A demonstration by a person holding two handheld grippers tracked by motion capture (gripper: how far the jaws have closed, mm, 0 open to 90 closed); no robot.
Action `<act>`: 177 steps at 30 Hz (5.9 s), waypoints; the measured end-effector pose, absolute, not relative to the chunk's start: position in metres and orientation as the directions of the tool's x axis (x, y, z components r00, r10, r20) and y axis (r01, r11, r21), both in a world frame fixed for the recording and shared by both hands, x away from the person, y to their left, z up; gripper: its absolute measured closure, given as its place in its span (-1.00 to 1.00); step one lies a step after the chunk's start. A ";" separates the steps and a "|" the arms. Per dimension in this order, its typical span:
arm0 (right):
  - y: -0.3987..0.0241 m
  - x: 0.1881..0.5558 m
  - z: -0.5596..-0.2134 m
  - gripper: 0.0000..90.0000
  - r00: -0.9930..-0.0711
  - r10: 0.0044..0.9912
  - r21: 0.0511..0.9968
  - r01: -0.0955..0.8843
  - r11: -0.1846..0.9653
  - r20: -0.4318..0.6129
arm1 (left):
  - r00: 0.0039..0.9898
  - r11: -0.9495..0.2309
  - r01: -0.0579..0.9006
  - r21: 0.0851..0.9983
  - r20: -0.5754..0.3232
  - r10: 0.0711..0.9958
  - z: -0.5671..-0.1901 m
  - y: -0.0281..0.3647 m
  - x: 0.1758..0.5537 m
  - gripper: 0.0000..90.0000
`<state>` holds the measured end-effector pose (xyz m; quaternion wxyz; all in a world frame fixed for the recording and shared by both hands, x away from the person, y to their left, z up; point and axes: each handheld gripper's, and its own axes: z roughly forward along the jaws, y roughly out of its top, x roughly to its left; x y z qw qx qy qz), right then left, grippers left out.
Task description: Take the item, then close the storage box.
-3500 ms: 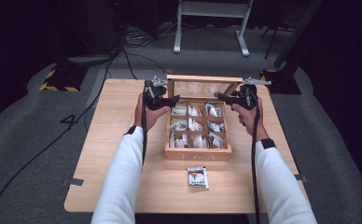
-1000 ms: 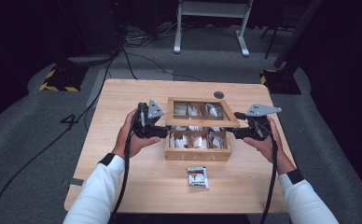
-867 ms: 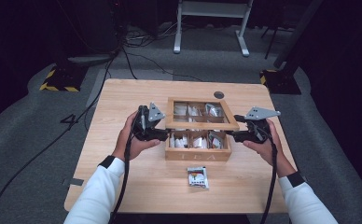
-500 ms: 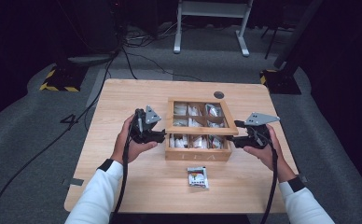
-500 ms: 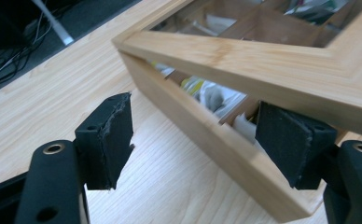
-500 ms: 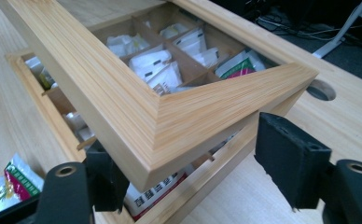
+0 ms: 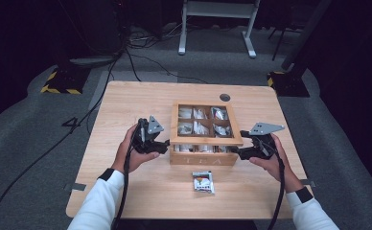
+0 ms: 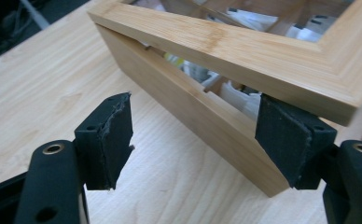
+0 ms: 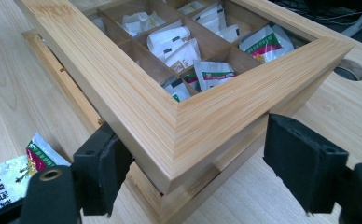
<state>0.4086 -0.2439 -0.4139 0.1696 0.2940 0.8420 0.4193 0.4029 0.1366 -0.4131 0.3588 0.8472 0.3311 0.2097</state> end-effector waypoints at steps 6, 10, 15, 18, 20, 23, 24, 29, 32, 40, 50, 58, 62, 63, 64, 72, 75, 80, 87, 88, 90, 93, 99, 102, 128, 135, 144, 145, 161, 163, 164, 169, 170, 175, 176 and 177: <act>-0.244 0.408 -0.418 -0.49 -0.771 0.637 0.802 0.362 0.475 -0.029 | 0.727 -0.537 0.406 0.740 0.094 0.680 -0.420 0.134 0.400 -0.40; -0.242 0.406 -0.420 -0.50 -0.766 0.641 0.799 0.362 0.479 -0.037 | 0.749 -0.543 0.393 0.742 0.084 0.657 -0.422 0.128 0.397 -0.42; -0.241 0.404 -0.423 -0.52 -0.768 0.640 0.786 0.372 0.493 -0.038 | 0.770 -0.547 0.384 0.744 0.069 0.634 -0.424 0.122 0.395 -0.43; -0.240 0.403 -0.426 -0.52 -0.773 0.634 0.776 0.379 0.505 -0.035 | 0.780 -0.564 0.377 0.734 0.077 0.621 -0.426 0.118 0.394 -0.44; -0.240 0.404 -0.428 -0.53 -0.773 0.634 0.770 0.388 0.508 -0.028 | 0.783 -0.567 0.379 0.731 0.073 0.618 -0.428 0.117 0.394 -0.46; -0.240 0.404 -0.431 -0.53 -0.777 0.630 0.760 0.402 0.511 -0.013 | 0.790 -0.569 0.384 0.727 0.061 0.610 -0.431 0.117 0.394 -0.49; -0.240 0.404 -0.432 -0.53 -0.778 0.628 0.757 0.408 0.511 -0.005 | 0.792 -0.574 0.383 0.724 0.063 0.607 -0.432 0.116 0.394 -0.49; -0.242 0.403 -0.438 -0.55 -0.791 0.612 0.746 0.415 0.521 0.012 | 0.802 -0.591 0.383 0.709 0.061 0.594 -0.438 0.115 0.392 -0.49; -0.244 0.402 -0.437 -0.54 -0.789 0.614 0.759 0.415 0.502 0.025 | 0.802 -0.562 0.387 0.731 0.034 0.597 -0.438 0.118 0.391 -0.49; -0.245 0.397 -0.436 -0.46 -0.783 0.622 0.769 0.401 0.497 0.006 | 0.803 -0.553 0.373 0.745 0.040 0.595 -0.437 0.118 0.387 -0.43; -0.242 0.391 -0.437 -0.36 -0.773 0.633 0.759 0.387 0.524 -0.043 | 0.792 -0.563 0.361 0.743 0.074 0.605 -0.437 0.111 0.385 -0.46; -0.241 0.390 -0.441 -0.36 -0.764 0.644 0.755 0.399 0.520 -0.040 | 0.788 -0.542 0.357 0.761 0.066 0.612 -0.435 0.116 0.385 -0.45; -0.241 0.390 -0.440 -0.38 -0.765 0.642 0.758 0.390 0.524 -0.050 | 0.779 -0.541 0.357 0.762 0.076 0.622 -0.433 0.119 0.385 -0.51; -0.241 0.390 -0.440 -0.38 -0.766 0.641 0.760 0.388 0.522 -0.050 | 0.778 -0.543 0.357 0.760 0.080 0.623 -0.433 0.119 0.384 -0.51; -0.241 0.390 -0.440 -0.38 -0.769 0.637 0.761 0.383 0.524 -0.051 | 0.777 -0.545 0.355 0.760 0.083 0.624 -0.432 0.120 0.384 -0.51; -0.242 0.387 -0.436 -0.43 -0.787 0.612 0.772 0.343 0.535 -0.074 | 0.754 -0.546 0.341 0.765 0.125 0.645 -0.430 0.130 0.376 -0.52; -0.241 0.387 -0.435 -0.44 -0.792 0.605 0.772 0.331 0.543 -0.087 | 0.752 -0.552 0.340 0.761 0.133 0.646 -0.431 0.133 0.374 -0.52; -0.242 0.387 -0.435 -0.44 -0.792 0.603 0.765 0.328 0.554 -0.097 | 0.747 -0.575 0.331 0.748 0.165 0.644 -0.433 0.139 0.370 -0.54; -0.246 0.384 -0.434 -0.45 -0.787 0.603 0.758 0.313 0.572 -0.129 | 0.742 -0.623 0.305 0.720 0.231 0.630 -0.440 0.141 0.362 -0.61; -0.247 0.384 -0.434 -0.46 -0.786 0.604 0.758 0.314 0.572 -0.130 | 0.746 -0.634 0.302 0.712 0.238 0.622 -0.440 0.141 0.362 -0.61; -0.249 0.383 -0.434 -0.49 -0.781 0.609 0.761 0.311 0.570 -0.137 | 0.746 -0.647 0.293 0.704 0.255 0.616 -0.442 0.141 0.360 -0.63; -0.254 0.382 -0.434 -0.50 -0.773 0.619 0.763 0.315 0.565 -0.140 | 0.745 -0.657 0.291 0.696 0.266 0.612 -0.444 0.143 0.356 -0.63; -0.263 0.381 -0.435 -0.51 -0.753 0.639 0.763 0.319 0.562 -0.156 | 0.731 -0.669 0.301 0.680 0.286 0.620 -0.452 0.155 0.345 -0.63; -0.267 0.381 -0.438 -0.51 -0.743 0.650 0.758 0.330 0.563 -0.159 | 0.720 -0.666 0.314 0.677 0.288 0.632 -0.456 0.165 0.341 -0.63; -0.311 0.366 -0.473 -0.52 -0.677 0.711 0.695 0.420 0.584 -0.189 | 0.667 -0.649 0.406 0.644 0.277 0.691 -0.478 0.216 0.319 -0.63; -0.324 0.360 -0.484 -0.52 -0.658 0.730 0.686 0.445 0.576 -0.186 | 0.656 -0.639 0.445 0.628 0.258 0.710 -0.485 0.235 0.314 -0.63; -0.348 0.351 -0.497 -0.55 -0.639 0.765 0.706 0.507 0.495 -0.078 | 0.623 -0.560 0.515 0.649 0.165 0.765 -0.492 0.261 0.309 -0.63; -0.351 0.350 -0.498 -0.56 -0.631 0.773 0.712 0.516 0.476 -0.059 | 0.623 -0.555 0.523 0.647 0.154 0.767 -0.494 0.264 0.308 -0.63; -0.368 0.341 -0.504 -0.58 -0.589 0.808 0.740 0.542 0.398 -0.003 | 0.590 -0.419 0.591 0.689 -0.015 0.807 -0.505 0.285 0.310 -0.68; -0.368 0.341 -0.504 -0.58 -0.589 0.808 0.740 0.543 0.398 -0.003 | 0.591 -0.419 0.591 0.689 -0.016 0.807 -0.505 0.285 0.310 -0.68; -0.368 0.341 -0.504 -0.58 -0.589 0.808 0.740 0.543 0.398 -0.003 | 0.591 -0.417 0.591 0.690 -0.018 0.807 -0.505 0.285 0.310 -0.68; -0.368 0.341 -0.504 -0.58 -0.588 0.809 0.740 0.543 0.397 -0.003 | 0.594 -0.421 0.591 0.688 -0.018 0.804 -0.505 0.285 0.311 -0.69; -0.368 0.341 -0.504 -0.58 -0.588 0.809 0.740 0.543 0.397 -0.003 | 0.595 -0.422 0.591 0.688 -0.018 0.804 -0.505 0.285 0.311 -0.70; -0.367 0.341 -0.504 -0.59 -0.583 0.813 0.740 0.546 0.394 -0.003 | 0.596 -0.422 0.591 0.688 -0.018 0.803 -0.505 0.285 0.311 -0.70; -0.367 0.341 -0.504 -0.59 -0.582 0.813 0.740 0.545 0.394 -0.003 | 0.596 -0.423 0.590 0.688 -0.018 0.803 -0.505 0.285 0.311 -0.70; -0.367 0.341 -0.504 -0.59 -0.580 0.815 0.740 0.547 0.391 -0.003 | 0.593 -0.421 0.592 0.688 -0.018 0.805 -0.505 0.285 0.311 -0.70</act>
